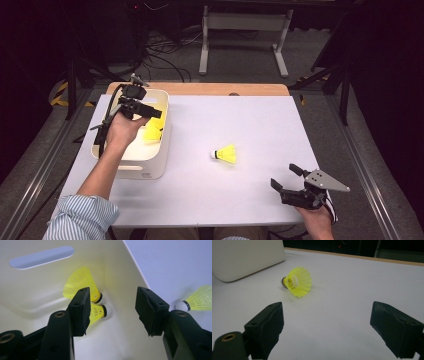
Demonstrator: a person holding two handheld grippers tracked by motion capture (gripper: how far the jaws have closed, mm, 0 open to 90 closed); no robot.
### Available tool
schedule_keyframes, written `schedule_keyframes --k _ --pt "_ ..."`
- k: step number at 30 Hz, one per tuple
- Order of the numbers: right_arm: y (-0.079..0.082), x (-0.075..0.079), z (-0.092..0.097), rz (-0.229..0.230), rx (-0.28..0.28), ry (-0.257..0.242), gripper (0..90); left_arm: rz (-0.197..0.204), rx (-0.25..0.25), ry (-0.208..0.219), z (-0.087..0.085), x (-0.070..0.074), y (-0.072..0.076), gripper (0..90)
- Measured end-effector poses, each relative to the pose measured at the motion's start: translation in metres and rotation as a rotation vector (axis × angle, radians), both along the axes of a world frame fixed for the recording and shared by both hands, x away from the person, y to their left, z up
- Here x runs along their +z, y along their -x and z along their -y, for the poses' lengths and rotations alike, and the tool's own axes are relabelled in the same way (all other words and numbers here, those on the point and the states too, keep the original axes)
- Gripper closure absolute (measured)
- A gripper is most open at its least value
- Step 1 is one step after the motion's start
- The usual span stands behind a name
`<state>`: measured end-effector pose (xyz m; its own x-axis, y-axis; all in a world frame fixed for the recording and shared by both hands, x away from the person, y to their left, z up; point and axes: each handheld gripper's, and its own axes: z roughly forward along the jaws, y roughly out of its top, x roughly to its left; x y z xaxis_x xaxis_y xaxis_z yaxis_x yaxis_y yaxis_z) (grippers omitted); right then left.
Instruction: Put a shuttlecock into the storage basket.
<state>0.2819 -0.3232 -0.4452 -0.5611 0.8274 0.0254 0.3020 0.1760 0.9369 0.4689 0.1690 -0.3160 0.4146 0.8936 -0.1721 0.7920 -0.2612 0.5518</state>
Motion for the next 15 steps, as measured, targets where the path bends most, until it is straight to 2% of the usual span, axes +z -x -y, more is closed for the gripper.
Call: schedule_keyframes --k 3,9,12,15 --pt "0.0 0.0 0.0 -0.001 -0.002 0.002 12.3 0.0 0.007 0.01 -0.001 0.003 0.005 44.9" --pt "0.0 0.0 0.0 0.002 -0.001 0.002 12.3 0.002 -0.011 0.0 -0.001 0.006 0.012 41.2" --pt "0.0 0.0 0.0 0.0 -0.001 0.002 12.3 0.008 -0.01 0.018 -0.001 0.009 0.015 39.2" --pt "0.0 0.0 0.0 -0.001 -0.001 0.004 12.3 0.008 -0.014 0.013 0.002 0.009 0.017 36.4"
